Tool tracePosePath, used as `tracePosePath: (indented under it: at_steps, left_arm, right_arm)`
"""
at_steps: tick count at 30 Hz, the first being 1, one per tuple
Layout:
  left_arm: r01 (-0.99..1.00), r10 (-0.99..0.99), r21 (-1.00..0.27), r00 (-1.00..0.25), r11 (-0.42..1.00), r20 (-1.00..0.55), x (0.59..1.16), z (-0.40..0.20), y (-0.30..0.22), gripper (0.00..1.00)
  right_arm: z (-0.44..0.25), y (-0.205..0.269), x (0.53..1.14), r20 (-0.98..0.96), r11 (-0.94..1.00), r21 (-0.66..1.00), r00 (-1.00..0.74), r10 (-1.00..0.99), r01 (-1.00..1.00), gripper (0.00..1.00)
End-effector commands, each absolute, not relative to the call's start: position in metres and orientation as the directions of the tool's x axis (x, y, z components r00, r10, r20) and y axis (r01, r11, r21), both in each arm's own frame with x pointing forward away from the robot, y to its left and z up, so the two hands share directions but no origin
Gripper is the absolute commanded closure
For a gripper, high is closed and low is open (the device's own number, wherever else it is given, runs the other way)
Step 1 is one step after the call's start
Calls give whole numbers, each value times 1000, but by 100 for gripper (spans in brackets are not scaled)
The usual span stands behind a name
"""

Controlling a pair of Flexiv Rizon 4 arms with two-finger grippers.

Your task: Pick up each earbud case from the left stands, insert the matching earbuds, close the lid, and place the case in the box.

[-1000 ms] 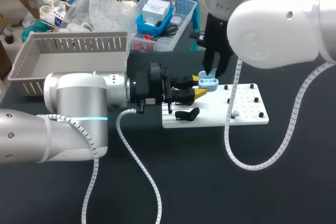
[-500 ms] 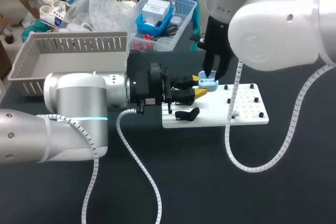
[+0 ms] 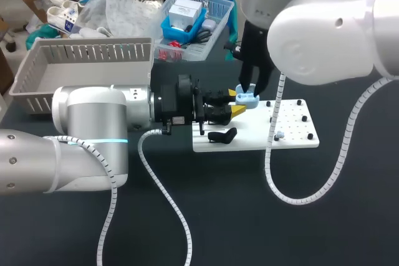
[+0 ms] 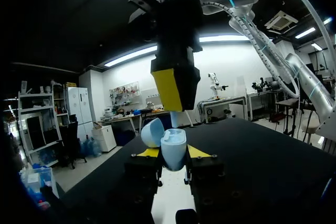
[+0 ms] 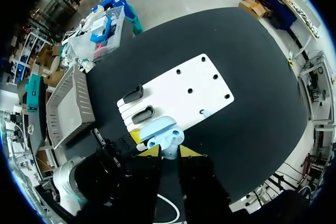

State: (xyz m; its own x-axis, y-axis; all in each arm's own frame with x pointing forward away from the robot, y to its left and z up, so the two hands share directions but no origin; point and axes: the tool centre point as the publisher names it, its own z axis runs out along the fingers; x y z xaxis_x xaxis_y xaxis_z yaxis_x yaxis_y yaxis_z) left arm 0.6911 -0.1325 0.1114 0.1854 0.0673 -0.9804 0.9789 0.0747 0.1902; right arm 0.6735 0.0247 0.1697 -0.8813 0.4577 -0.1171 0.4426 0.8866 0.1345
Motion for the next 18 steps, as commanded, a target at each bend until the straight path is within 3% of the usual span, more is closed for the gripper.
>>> tracePosePath:
  at_steps: [1,18]
  left_arm:
    - [978,65,192,187,78,-980,691,111,-133,100]
    - [978,65,192,187,78,-980,691,111,-133,100]
  right_arm:
    - [169,25,675,-116,886,132,-881,459,444,100]
    - [167,22,677,-117,884,130,-878,464,449,100]
